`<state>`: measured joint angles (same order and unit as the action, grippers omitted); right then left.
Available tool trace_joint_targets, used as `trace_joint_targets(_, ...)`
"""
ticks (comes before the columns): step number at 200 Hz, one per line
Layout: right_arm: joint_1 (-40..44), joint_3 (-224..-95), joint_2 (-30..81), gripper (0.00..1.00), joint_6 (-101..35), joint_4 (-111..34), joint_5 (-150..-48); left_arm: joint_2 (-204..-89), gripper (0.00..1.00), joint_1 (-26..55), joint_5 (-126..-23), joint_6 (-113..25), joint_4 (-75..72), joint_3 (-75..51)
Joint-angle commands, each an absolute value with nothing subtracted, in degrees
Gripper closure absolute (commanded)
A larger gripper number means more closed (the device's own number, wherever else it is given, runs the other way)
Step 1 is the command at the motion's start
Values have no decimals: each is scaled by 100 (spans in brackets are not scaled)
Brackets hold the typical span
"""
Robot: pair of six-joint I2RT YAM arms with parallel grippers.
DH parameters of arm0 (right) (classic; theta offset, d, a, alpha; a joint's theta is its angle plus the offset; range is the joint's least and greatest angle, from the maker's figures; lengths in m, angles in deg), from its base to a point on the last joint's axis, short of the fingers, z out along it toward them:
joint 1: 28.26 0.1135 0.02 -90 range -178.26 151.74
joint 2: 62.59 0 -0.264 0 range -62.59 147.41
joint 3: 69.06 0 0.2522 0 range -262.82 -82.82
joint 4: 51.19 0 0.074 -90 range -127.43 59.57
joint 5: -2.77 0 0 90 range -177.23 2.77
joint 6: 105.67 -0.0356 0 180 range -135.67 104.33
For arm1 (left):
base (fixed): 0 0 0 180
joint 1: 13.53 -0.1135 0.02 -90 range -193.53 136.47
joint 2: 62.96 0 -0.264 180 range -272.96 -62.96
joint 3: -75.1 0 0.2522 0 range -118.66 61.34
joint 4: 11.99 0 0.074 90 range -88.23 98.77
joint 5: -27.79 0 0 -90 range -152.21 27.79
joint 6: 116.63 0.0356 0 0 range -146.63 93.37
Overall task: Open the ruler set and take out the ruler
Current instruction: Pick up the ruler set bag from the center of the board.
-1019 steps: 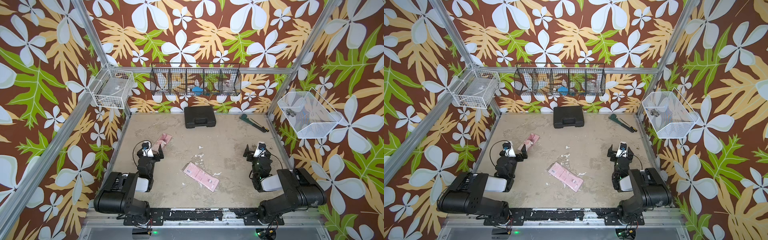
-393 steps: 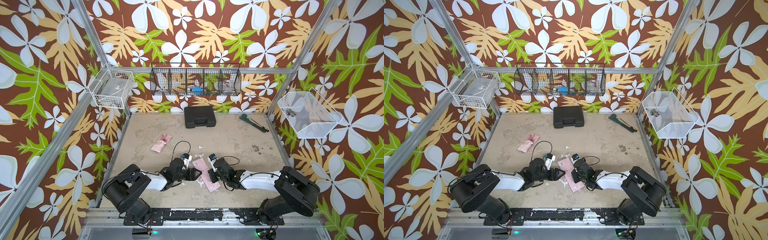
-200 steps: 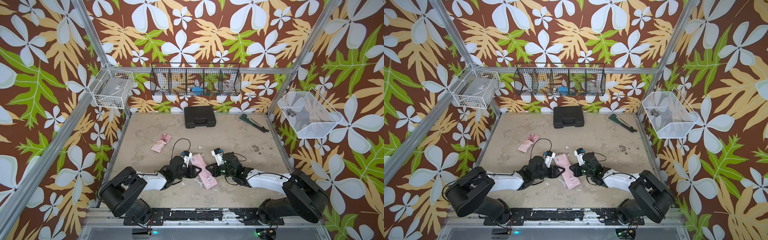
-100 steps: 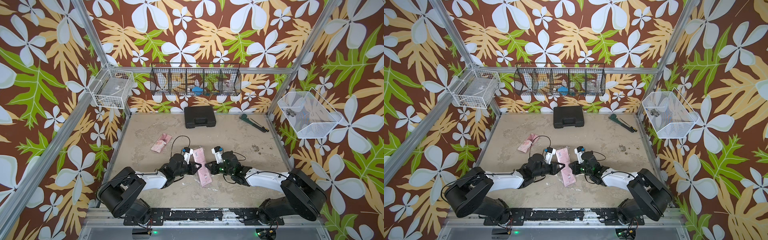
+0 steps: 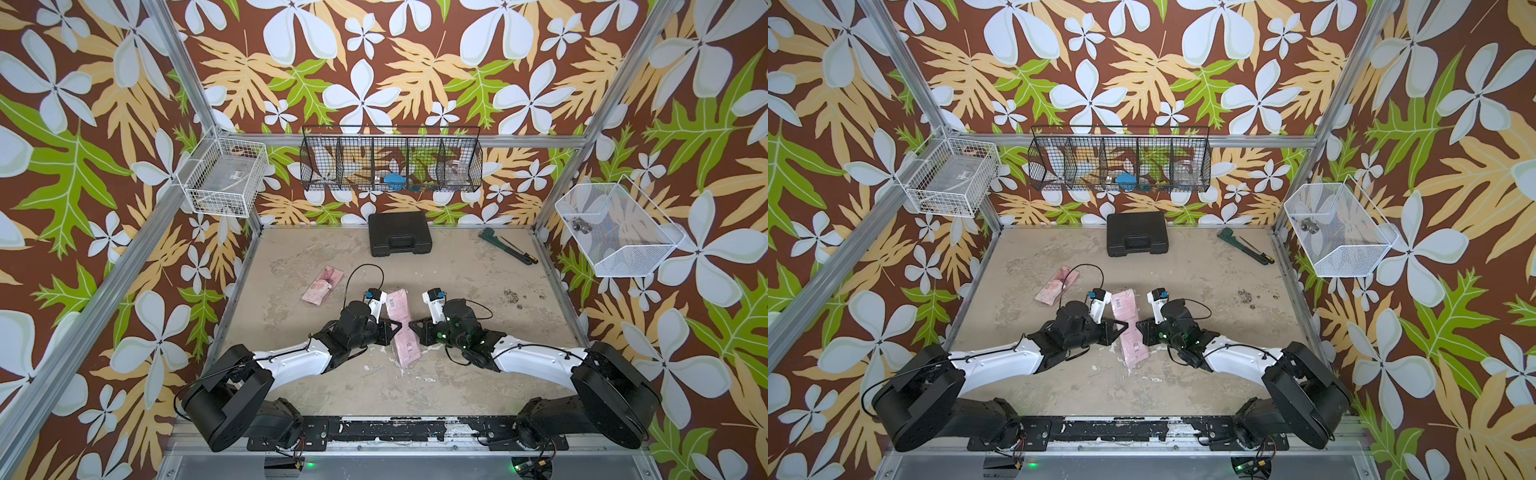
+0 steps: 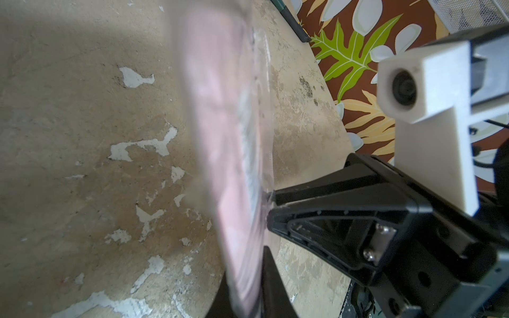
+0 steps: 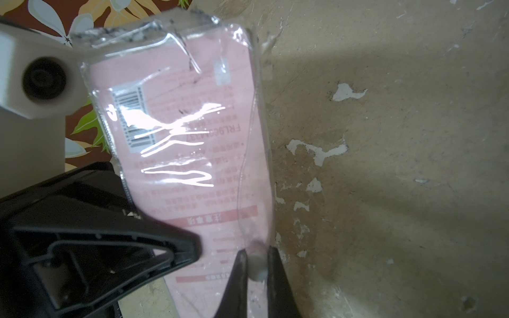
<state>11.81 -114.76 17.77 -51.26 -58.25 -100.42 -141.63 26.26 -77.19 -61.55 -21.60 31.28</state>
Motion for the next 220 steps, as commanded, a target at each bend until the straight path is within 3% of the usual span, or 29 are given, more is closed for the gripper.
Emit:
trace_joint_targets(1,1061,-11499,1720,100,-4970,-5417,-9153,-14066,100,2602,-7372,-5892,-1154,3141)
trace_joint_targets(220,932,-11851,1836,100,-4171,-4420,-9024,-14241,100,2226,-6943,-5319,359,2680)
